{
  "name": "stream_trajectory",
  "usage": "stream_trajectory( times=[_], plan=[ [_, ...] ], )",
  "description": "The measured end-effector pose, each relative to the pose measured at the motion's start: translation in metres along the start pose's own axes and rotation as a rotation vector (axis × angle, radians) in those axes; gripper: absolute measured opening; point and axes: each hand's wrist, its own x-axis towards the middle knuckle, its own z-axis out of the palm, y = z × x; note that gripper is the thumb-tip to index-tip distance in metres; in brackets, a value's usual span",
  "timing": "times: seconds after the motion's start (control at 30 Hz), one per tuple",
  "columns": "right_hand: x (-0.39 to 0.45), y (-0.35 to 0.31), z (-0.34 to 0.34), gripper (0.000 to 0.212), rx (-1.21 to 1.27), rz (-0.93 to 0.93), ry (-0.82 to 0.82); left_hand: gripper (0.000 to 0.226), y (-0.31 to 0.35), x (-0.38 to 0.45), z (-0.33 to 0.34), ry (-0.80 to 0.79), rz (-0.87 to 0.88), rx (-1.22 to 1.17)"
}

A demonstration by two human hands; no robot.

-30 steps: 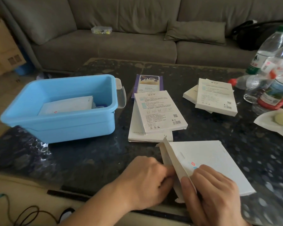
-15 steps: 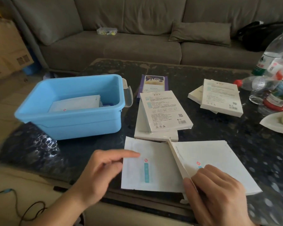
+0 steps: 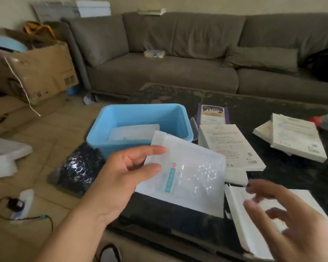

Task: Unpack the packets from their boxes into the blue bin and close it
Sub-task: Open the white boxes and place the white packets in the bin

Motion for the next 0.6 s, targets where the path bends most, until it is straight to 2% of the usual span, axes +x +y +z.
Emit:
stream_trajectory(
  times=[0.07,0.13,0.2,0.33,0.4,0.47,0.53,0.6],
  plan=[
    [0.022,-0.028,0.008,0.059,0.314,0.246,-0.195,0.03,0.007,0.003,-0.004,0.004,-0.037,-0.187],
    [0.046,-0.054,0.013,0.06,0.501,0.351,-0.338,0.028,0.01,0.005,-0.006,0.058,-0.082,-0.3],
    [0.065,-0.076,0.018,0.059,0.549,0.305,-0.367,0.024,0.007,0.009,-0.011,0.146,-0.117,-0.309],
    [0.103,-0.093,0.032,0.068,0.39,0.19,-0.288,0.018,0.007,0.017,-0.023,0.416,-0.12,-0.16],
    [0.127,-0.098,0.04,0.057,0.358,0.193,-0.252,0.008,0.013,0.02,-0.03,0.597,-0.1,-0.237],
    [0.151,-0.102,0.053,0.039,0.352,0.224,-0.284,0.012,0.02,0.02,-0.037,0.726,-0.094,-0.444],
    [0.168,-0.107,0.073,0.02,0.357,0.292,-0.355,0.015,0.024,0.02,-0.043,0.805,-0.118,-0.667],
    [0.177,-0.111,0.1,0.011,0.355,0.342,-0.404,0.017,0.026,0.02,-0.047,0.83,-0.156,-0.828]
  ],
)
